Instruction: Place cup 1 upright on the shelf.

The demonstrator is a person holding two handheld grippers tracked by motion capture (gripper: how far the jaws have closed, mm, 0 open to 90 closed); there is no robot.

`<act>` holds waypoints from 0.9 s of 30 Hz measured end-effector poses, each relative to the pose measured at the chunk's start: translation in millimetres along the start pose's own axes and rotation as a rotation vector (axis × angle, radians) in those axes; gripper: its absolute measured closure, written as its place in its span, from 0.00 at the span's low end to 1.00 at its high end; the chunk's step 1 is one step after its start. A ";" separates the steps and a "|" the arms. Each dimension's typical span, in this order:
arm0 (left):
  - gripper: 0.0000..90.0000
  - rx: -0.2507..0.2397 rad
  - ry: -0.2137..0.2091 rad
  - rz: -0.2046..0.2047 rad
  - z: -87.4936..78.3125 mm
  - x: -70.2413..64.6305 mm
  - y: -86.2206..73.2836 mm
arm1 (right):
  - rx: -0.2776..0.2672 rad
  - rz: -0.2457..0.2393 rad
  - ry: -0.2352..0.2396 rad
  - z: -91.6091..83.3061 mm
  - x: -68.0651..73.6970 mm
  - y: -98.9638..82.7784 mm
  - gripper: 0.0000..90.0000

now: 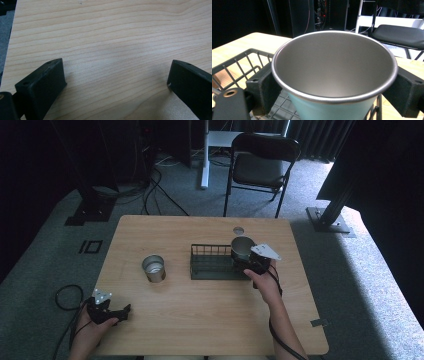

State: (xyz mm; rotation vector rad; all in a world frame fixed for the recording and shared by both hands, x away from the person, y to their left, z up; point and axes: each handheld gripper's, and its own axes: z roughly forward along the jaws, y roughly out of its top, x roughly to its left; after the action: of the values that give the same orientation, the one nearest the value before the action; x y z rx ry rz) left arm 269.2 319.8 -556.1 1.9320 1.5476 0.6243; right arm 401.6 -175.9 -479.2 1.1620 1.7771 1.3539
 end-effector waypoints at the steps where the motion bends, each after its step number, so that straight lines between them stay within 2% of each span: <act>1: 0.02 0.000 0.000 0.000 0.0 0.0 0.0 | 0.001 -0.005 0.002 -0.9 -0.2 -0.4 0.12; 15: 0.02 0.000 0.000 0.000 0.0 0.0 0.0 | 0.004 -0.023 0.006 -14.9 -2.7 -4.0 0.12; 27: 0.02 0.000 0.000 0.000 0.0 0.0 0.0 | 0.017 -0.042 0.033 -27.1 -3.6 -9.9 0.12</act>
State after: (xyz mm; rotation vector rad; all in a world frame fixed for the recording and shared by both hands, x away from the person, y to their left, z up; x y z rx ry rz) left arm 269.2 319.7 -556.1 1.9320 1.5477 0.6243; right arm 377.1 -191.3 -481.0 1.1107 1.8295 1.3437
